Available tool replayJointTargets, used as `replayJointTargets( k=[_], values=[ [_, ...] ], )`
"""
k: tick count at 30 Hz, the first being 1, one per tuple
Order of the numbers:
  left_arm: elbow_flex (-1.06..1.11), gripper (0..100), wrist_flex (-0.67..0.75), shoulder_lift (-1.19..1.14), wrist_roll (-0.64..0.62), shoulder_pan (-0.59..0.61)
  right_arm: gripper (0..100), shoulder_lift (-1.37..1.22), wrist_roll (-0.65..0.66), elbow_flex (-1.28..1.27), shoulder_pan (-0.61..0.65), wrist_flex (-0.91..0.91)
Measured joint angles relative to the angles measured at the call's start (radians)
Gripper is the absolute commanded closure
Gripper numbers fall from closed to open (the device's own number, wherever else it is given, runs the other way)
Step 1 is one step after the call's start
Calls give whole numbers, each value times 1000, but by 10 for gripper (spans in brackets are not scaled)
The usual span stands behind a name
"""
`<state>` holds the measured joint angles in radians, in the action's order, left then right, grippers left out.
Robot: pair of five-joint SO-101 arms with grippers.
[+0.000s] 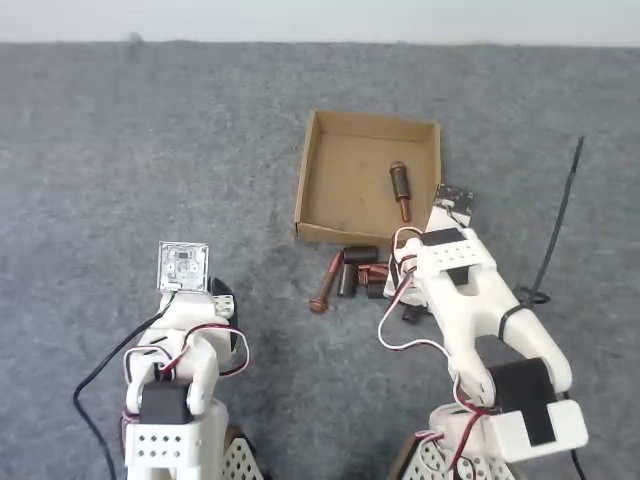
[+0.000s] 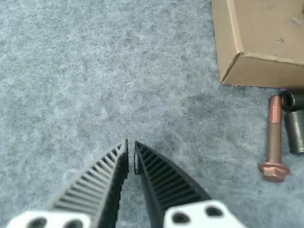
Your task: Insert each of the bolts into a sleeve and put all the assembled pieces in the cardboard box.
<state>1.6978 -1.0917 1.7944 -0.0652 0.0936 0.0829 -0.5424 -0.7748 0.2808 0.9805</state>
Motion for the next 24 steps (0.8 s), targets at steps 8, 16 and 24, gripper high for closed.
replayJointTargets(
  k=[8, 16, 24],
  values=[
    [0, 978, 0, 0, 0, 0, 991, 5, 74, 2, -86, 77],
    [0, 978, 0, 0, 0, 0, 989, 203, 284, 0, -267, 164],
    [0, 978, 0, 0, 0, 0, 989, 324, 350, 0, -381, 143]
  ],
)
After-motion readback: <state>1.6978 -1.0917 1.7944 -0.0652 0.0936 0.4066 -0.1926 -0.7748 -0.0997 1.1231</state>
